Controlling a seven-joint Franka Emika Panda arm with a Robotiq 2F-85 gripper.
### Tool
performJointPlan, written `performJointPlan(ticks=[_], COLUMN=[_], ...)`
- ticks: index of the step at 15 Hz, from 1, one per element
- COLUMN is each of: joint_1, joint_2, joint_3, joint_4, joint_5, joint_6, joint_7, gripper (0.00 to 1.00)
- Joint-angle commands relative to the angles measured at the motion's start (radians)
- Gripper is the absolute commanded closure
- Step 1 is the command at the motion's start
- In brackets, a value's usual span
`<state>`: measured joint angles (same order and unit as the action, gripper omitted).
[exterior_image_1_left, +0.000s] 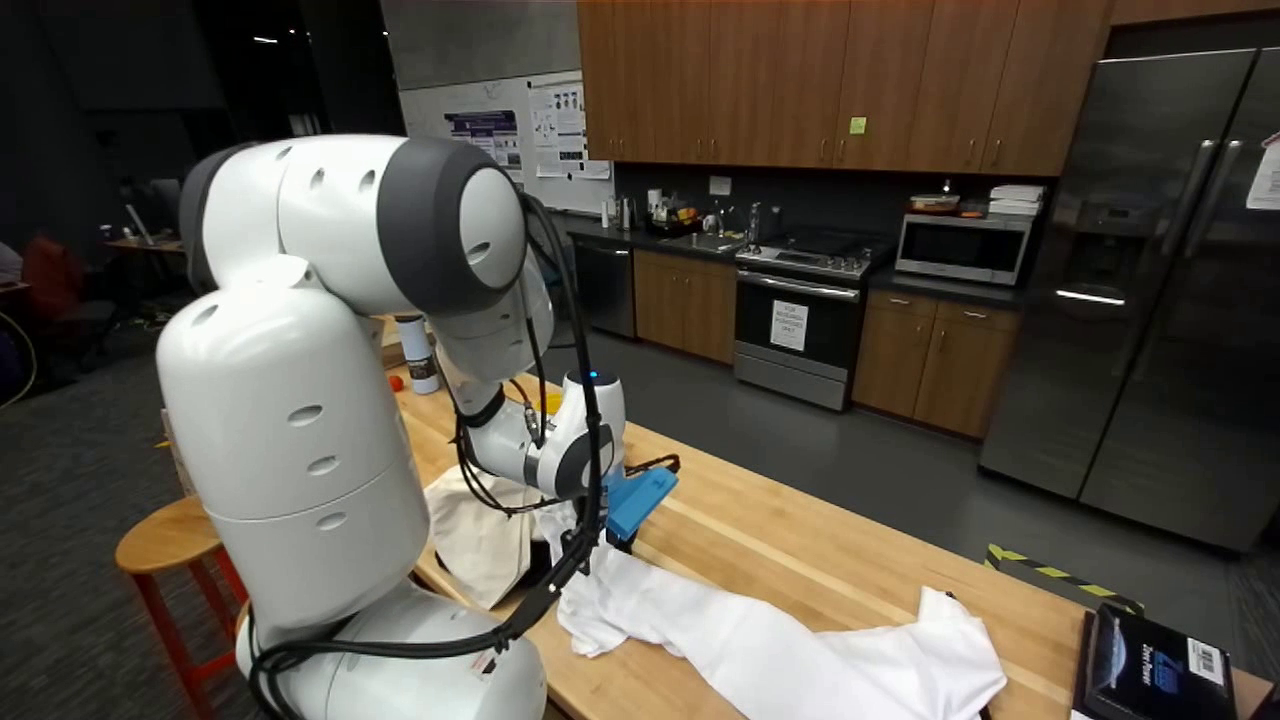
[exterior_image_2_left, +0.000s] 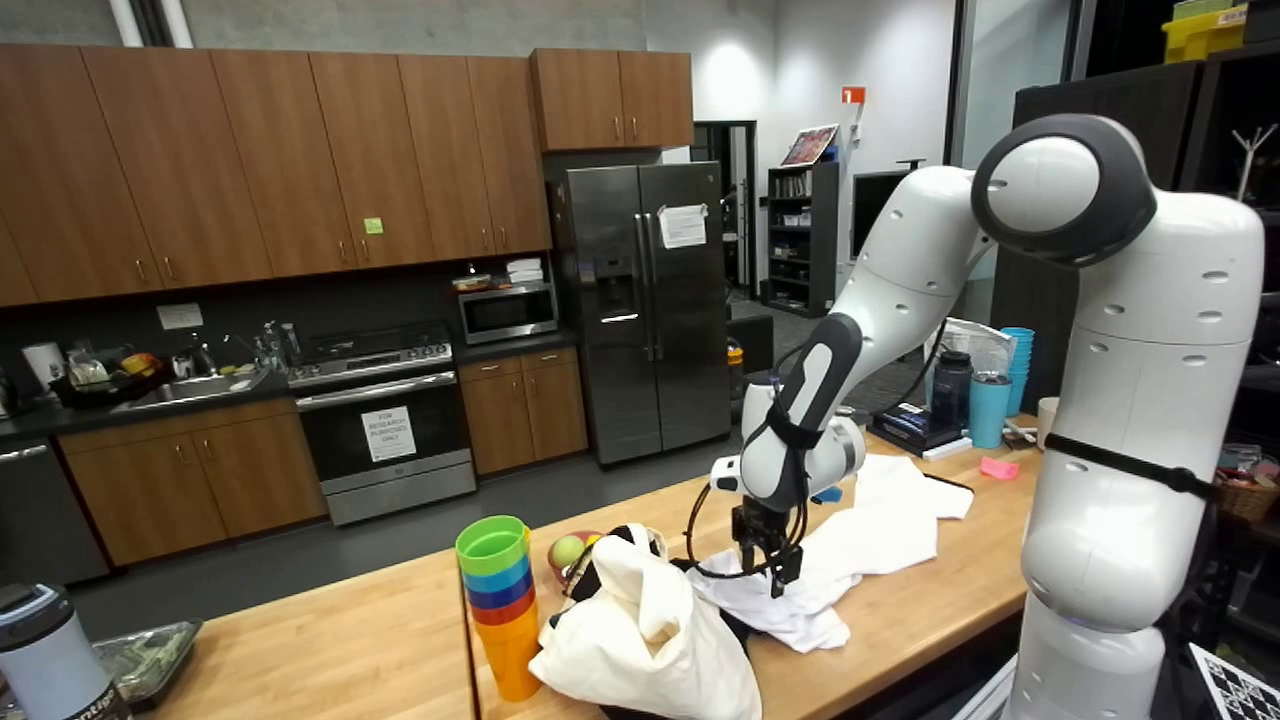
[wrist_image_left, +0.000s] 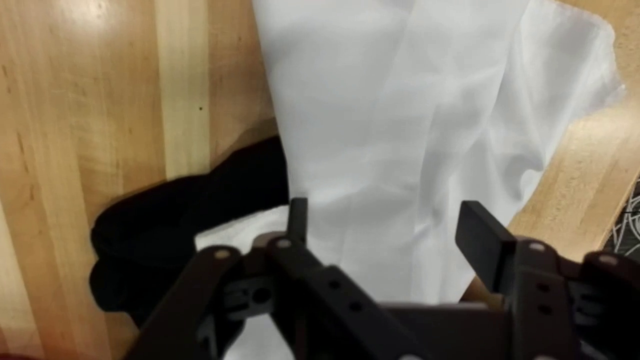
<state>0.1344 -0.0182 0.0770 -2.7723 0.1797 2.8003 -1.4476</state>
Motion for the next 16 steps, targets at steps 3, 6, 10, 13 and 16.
performJointPlan(ticks=[3,6,10,13,16], joint_1=[-0.006,-0.008,-0.013,-0.023,-0.020], joint_2=[0.010,0.013,0.019,0.011,0.015], joint_3=[0.008,0.008,0.008,0.001,0.007], joint_4=[0.001,0.001,0.001,0.001,0.002], joint_5=[-0.002,-0.008,-0.016,-0.131,-0.107], joint_6=[0.017,0.018,0.015,0.008,0.000], joint_7=[0.012,0.014,0.022,0.114,0.093], gripper=[0.72,0.94,1.00,0.74,0.89])
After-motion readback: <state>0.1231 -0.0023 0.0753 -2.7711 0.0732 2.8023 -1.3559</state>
